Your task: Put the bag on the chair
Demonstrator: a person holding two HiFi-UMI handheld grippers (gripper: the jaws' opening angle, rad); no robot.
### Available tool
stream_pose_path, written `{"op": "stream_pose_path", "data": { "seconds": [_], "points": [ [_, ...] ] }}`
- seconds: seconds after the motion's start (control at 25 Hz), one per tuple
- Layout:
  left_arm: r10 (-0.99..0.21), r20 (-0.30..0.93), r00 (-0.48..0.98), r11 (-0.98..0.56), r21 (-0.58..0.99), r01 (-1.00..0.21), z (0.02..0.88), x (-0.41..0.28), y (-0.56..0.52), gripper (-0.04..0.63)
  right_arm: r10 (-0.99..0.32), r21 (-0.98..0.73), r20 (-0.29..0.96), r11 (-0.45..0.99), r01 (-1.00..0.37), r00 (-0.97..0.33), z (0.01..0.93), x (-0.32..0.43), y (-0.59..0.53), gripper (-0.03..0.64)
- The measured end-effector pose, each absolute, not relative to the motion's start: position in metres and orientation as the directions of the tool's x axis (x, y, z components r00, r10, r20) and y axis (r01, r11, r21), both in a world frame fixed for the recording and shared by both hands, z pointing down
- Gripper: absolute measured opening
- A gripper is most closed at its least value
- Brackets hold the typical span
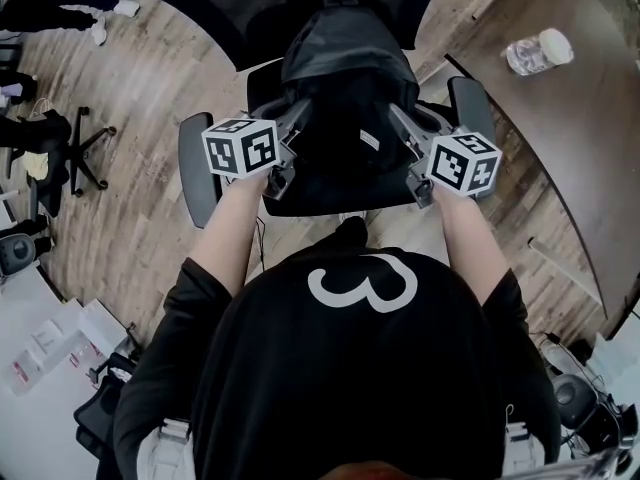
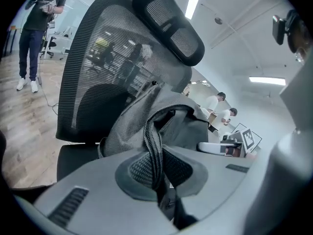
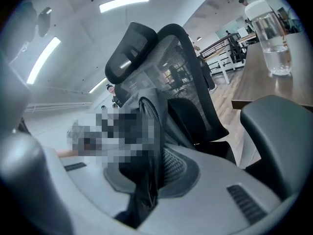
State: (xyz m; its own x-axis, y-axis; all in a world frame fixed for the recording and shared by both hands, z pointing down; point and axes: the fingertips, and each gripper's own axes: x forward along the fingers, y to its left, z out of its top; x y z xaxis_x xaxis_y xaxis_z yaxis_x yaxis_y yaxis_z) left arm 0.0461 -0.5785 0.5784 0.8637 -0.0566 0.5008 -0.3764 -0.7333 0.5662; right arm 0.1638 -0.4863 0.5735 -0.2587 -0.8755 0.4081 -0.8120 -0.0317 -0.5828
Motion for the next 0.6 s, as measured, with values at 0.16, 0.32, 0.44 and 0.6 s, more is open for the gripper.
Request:
{"op": "stream_pose_path", "data": {
  "seconds": [0.16, 0.32, 0.44, 0.6],
  "points": [
    [-0.043, 0.483, 0.874, -0.707, 0.604, -0.368, 0.5849, 0.0446, -0.5726, 0.026, -0.871, -0.594, 0.423, -0.057, -0.803, -0.251, 0.5826, 0.1642, -0.4808, 0.061],
    [-0.04, 0.47, 0.882, -0.716, 0.602, -0.353, 0.5846, 0.0431, -0.5713, 0.026, -0.869, -0.597, 0.428, -0.066, -0.8, -0.248, 0.5834, 0.1652, -0.4809, 0.061],
    [-0.04, 0.465, 0.885, -0.715, 0.605, -0.35, 0.5877, 0.0419, -0.5743, 0.026, -0.873, -0.611, 0.418, -0.065, -0.789, -0.251, 0.5838, 0.1623, -0.4828, 0.061],
    [-0.035, 0.456, 0.89, -0.724, 0.602, -0.337, 0.5889, 0.0419, -0.571, 0.056, -0.879, -0.619, 0.4, -0.05, -0.783, -0.26, 0.5829, 0.1617, -0.4807, 0.061]
  ]
}}
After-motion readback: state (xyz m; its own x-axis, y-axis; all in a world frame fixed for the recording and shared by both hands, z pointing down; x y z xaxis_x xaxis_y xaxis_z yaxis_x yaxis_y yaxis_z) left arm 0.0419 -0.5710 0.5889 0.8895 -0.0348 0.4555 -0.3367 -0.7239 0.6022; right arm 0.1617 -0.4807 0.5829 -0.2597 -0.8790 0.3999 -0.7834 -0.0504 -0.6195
